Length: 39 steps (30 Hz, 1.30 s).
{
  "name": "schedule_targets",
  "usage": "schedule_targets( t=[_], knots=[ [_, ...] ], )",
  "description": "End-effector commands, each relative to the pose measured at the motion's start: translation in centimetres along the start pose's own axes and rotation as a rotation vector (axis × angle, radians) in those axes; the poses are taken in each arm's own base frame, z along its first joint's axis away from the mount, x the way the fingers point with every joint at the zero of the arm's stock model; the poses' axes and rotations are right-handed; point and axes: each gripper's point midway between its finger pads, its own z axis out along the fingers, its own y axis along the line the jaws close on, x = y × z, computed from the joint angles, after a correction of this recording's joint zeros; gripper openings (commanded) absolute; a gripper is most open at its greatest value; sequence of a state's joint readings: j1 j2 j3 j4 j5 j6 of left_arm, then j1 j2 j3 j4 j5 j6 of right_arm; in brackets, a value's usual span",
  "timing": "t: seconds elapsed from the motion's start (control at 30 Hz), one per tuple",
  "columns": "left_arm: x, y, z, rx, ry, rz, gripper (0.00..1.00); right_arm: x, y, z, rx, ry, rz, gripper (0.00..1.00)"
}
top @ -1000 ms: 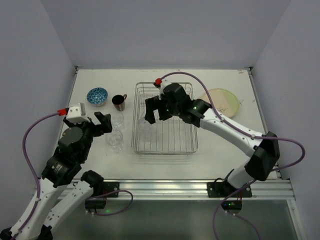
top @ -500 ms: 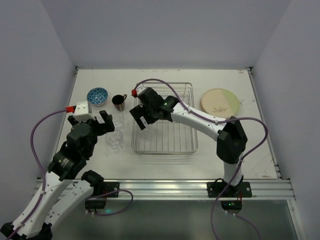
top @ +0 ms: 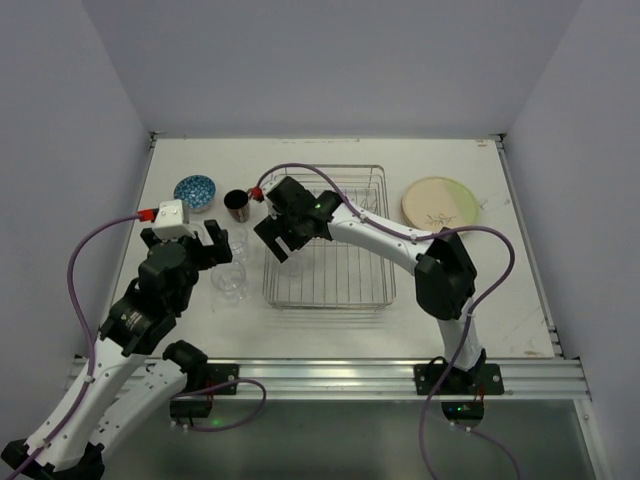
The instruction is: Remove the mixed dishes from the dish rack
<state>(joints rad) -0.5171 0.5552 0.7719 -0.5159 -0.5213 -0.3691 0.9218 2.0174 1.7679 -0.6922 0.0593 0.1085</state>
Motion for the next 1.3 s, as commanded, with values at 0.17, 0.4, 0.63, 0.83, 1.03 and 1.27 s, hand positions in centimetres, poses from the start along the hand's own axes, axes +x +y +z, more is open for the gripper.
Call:
schedule_targets(
  t=[0.17,0.4,0.63,0.83,1.03,1.27],
  knots=[
    [-1.0,-0.4,0.2,0.019,-0.040,0.007,1.00,-0.6,0.4,0.5,-0.018,0.008,-0.029,0.81],
    [-1.0,-0.5,0.3,0.021,-0.037,0.009,1.00,-0.5,0.2,0.2,0.000,0.006,-0.031,0.62],
    [-1.0,-0.6,0.3,0.028,-0.037,0.005,1.00,-1.8,-0.2,-2.5,0.009,-0.062,-0.012,0.12],
    [-1.0,-1.8,0.3,0.086,-0.027,-0.023,1.00,-3.5,-1.5,-7.3,0.034,-0.173,0.033,0.00],
    [-1.3,-6.8,-0.1,0.316,0.010,-0.108,1.00,-5.3,-3.3,-15.0,-0.111,-0.398,0.200,0.00],
    [-3.5,-16.6,-4.2,0.922,-0.054,-0.182,1.00,-5.4,-5.1,-25.1,-0.358,-0.711,0.311,0.00]
  ],
)
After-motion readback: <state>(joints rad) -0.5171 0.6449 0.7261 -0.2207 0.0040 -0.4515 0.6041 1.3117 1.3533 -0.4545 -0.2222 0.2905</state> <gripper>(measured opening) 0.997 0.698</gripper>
